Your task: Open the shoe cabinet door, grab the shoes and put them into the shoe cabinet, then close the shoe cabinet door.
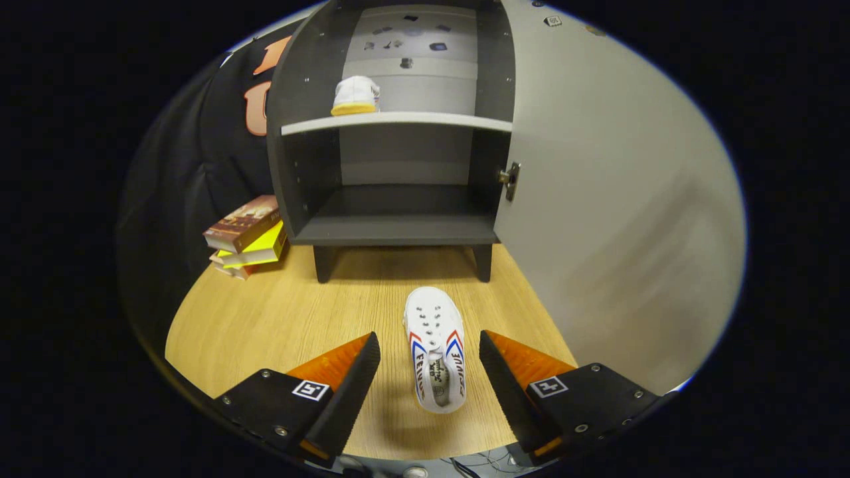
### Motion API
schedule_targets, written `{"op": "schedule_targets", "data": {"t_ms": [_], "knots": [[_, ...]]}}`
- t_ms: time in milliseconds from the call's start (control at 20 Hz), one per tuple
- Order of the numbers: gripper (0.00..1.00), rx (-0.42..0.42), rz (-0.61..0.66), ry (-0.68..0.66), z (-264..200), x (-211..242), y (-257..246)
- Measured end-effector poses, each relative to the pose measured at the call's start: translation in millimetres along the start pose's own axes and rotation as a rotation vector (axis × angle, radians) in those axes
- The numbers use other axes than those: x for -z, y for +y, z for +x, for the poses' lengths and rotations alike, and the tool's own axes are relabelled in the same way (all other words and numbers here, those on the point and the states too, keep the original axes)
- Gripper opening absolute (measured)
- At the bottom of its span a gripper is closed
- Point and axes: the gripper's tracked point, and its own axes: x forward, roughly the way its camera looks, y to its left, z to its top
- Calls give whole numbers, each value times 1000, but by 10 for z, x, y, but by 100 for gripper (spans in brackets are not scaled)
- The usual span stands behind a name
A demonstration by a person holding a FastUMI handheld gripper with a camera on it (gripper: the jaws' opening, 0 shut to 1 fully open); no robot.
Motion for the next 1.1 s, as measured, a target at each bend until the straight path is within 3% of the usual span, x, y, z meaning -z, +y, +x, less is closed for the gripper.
{"op": "schedule_targets", "data": {"t_ms": [200, 450, 700, 950, 1100], "knots": [[87, -14, -14, 107, 264, 382, 74], [55, -23, -43, 168, 458, 568, 145], [36, -6, -53, 217, 573, 662, 90], [1, -37, 62, 251, 585, 687, 76], [0, -31, 23, 231, 550, 622, 102]]}}
